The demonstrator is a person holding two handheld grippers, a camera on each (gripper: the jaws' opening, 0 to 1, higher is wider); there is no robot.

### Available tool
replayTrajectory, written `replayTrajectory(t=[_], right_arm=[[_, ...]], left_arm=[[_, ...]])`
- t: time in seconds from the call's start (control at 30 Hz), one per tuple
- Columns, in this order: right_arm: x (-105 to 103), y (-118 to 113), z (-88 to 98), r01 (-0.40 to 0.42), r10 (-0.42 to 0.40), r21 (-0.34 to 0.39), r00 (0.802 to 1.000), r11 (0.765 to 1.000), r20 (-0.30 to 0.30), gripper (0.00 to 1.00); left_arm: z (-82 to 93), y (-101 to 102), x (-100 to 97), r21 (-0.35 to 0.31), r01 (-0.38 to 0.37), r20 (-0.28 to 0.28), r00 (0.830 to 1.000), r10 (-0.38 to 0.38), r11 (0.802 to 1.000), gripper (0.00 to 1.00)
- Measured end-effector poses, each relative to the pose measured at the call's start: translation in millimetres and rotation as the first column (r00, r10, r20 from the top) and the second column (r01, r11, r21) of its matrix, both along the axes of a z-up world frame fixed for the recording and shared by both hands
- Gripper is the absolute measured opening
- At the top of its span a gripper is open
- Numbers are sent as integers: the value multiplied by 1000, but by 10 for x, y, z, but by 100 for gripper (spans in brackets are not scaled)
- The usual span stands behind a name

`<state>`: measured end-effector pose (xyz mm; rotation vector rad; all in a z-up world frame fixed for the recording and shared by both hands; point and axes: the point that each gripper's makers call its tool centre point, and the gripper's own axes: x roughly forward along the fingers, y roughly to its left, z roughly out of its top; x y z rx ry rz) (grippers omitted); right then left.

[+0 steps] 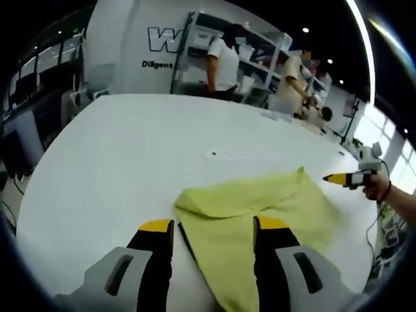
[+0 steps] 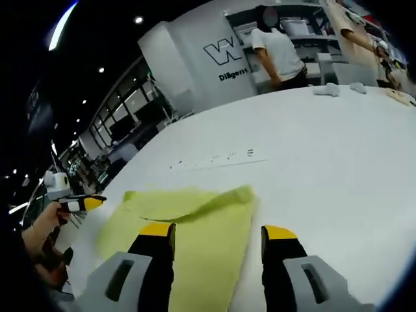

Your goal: Fold the garment on the visible template until the final outline fits inside the template.

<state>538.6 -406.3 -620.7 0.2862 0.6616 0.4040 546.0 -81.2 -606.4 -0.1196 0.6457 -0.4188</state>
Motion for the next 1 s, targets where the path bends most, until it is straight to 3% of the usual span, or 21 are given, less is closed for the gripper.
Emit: replayTrajectory(t=[0.57, 0.67, 1.0], right_arm=[[-659, 69, -135, -117, 116, -7, 992, 993, -45, 56], [-725, 64, -161, -120, 119, -6, 992, 993, -52, 54], [-937, 76, -282, -172, 169, -36, 983, 984, -73, 40]], left_arm=[[-177, 32, -640, 43, 61, -63, 996, -58, 997, 45], [-267, 45, -769, 31, 66, -126, 990, -62, 997, 42], [-377, 79, -937, 8, 62, -159, 985, -60, 998, 29]])
